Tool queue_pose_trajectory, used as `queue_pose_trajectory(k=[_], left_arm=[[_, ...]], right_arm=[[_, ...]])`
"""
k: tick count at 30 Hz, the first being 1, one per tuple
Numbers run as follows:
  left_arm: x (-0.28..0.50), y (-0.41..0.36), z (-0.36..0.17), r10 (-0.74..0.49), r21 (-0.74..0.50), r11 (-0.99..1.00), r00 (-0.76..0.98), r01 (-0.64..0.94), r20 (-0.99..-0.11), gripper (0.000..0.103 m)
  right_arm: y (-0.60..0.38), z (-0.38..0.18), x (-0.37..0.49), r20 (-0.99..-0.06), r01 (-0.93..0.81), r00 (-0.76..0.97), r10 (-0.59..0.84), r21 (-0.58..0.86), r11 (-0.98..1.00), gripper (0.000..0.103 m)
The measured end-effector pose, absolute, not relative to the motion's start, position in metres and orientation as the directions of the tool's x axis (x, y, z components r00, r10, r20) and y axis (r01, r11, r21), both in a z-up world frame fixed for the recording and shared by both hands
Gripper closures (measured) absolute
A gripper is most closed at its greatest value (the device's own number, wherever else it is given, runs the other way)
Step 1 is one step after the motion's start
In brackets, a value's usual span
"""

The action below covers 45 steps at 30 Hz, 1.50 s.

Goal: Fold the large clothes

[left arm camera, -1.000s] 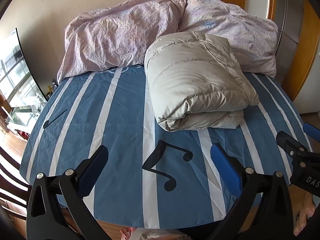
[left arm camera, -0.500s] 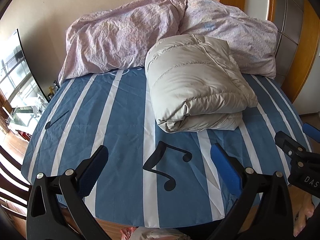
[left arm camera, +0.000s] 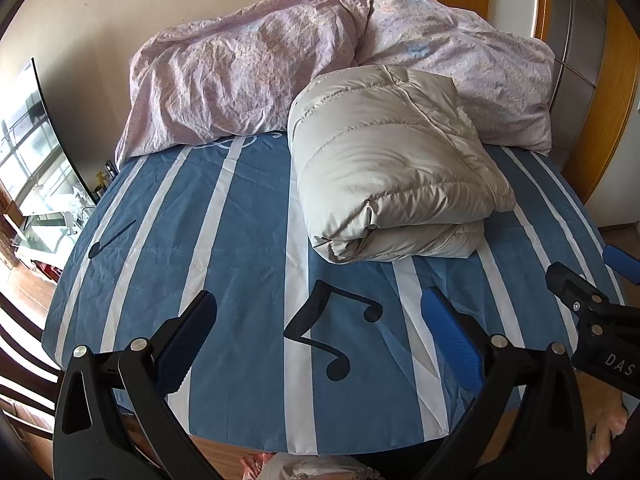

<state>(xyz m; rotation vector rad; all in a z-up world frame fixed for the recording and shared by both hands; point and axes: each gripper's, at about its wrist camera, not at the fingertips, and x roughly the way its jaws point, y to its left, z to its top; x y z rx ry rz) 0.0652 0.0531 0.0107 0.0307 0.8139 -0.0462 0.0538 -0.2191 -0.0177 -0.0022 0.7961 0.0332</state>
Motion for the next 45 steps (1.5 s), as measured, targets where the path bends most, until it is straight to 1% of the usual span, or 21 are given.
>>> queue_pose_trajectory(k=[23, 29, 45], left_arm=[[0.0704, 0.0507, 0.0063, -0.048, -0.007, 0.998, 0.671, 0.063, -0.740, 0.001], [0.0720, 0.0530, 0.0055, -0.096, -0.053, 0.995, 0.658, 0.085, -0.746, 0.001], [0.0720, 0.0526, 0.0054, -0.089, -0.046, 0.996, 0.660, 0.081, -0.746, 0.001]], right_arm=[[-0.2217, -0.0223, 0.0594, -0.723, -0.017, 0.691, 0.017, 0.008, 1.000, 0.002], [-0.2220, -0.0221, 0.0593, -0.722, -0.018, 0.692, 0.018, 0.008, 1.000, 0.002], [-0.2217, -0.0222, 0.0596, -0.722, -0.019, 0.692, 0.018, 0.006, 1.000, 0.002]])
